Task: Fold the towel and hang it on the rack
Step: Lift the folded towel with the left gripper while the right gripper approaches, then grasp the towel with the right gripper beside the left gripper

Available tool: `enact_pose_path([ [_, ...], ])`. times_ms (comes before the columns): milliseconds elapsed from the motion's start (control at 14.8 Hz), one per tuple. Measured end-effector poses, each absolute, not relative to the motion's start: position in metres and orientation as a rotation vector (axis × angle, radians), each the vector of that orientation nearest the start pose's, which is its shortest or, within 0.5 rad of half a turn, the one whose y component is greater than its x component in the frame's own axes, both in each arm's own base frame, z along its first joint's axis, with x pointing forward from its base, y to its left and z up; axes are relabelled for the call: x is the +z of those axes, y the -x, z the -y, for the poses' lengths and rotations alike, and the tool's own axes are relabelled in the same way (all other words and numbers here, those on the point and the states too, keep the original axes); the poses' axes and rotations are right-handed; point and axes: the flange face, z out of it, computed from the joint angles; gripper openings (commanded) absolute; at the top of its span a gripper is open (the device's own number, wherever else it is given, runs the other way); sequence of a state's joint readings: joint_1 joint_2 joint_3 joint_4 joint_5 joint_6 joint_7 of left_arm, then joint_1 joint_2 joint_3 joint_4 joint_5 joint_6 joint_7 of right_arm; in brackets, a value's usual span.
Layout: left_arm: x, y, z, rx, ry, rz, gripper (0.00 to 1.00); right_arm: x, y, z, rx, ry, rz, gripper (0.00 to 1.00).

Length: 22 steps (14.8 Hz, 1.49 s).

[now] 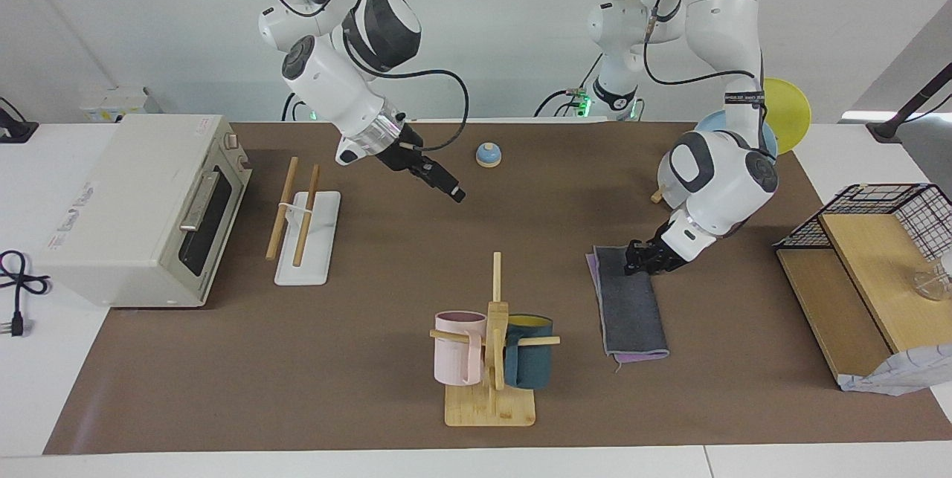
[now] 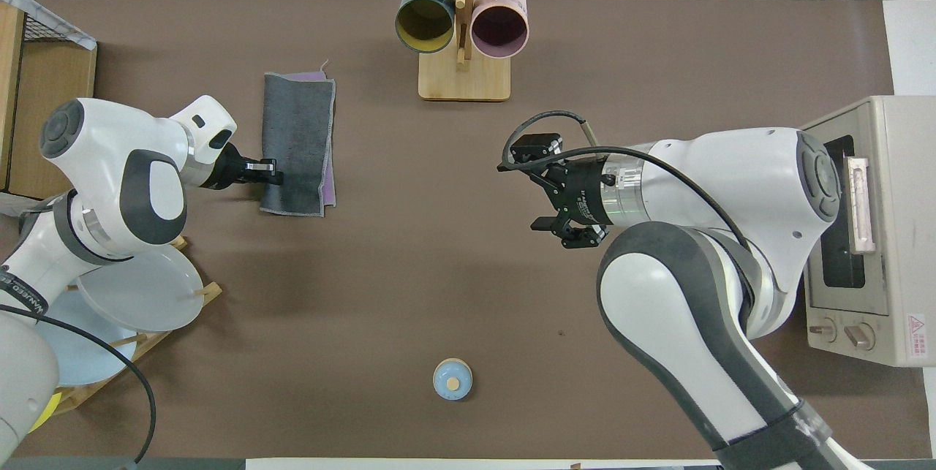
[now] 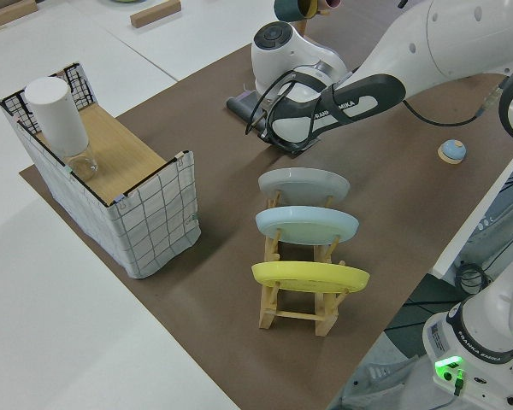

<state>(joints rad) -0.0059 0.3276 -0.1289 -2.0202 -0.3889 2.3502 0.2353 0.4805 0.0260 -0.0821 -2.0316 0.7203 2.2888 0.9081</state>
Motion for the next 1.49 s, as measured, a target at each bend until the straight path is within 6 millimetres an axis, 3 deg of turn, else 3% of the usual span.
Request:
enact_pose_path([
  [203,0.292,-0.595,0.083,-0.014,3.461,-0.138,0.00,0.462,-0.529,-0.245,0.246,2.239,-1.177,1.00],
  [338,0.301,-0.599,0.079,0.014,3.472,-0.032,0.00,0.462,-0.529,-0.245,0.265,2.212,-1.232,1.00],
  [474,0.331,-0.608,0.082,0.039,3.481,0.184,0.00,0.463,-0.529,-0.245,0.289,2.162,-1.286,1.00],
  [677,0.395,-0.611,0.095,0.071,3.436,0.552,0.00,0.465,-0.530,-0.247,0.348,2.051,-1.361,1.00],
  [947,0.460,-0.603,0.141,0.133,3.256,1.063,0.00,0.469,-0.524,-0.263,0.389,1.981,-1.446,1.00],
  [1286,0.510,-0.577,0.195,0.182,3.020,1.618,0.00,0.476,-0.511,-0.306,0.383,1.806,-1.580,1.00],
  [1489,0.529,-0.561,0.221,0.229,2.810,1.956,0.00,0.473,-0.501,-0.326,0.405,1.779,-1.615,1.00],
])
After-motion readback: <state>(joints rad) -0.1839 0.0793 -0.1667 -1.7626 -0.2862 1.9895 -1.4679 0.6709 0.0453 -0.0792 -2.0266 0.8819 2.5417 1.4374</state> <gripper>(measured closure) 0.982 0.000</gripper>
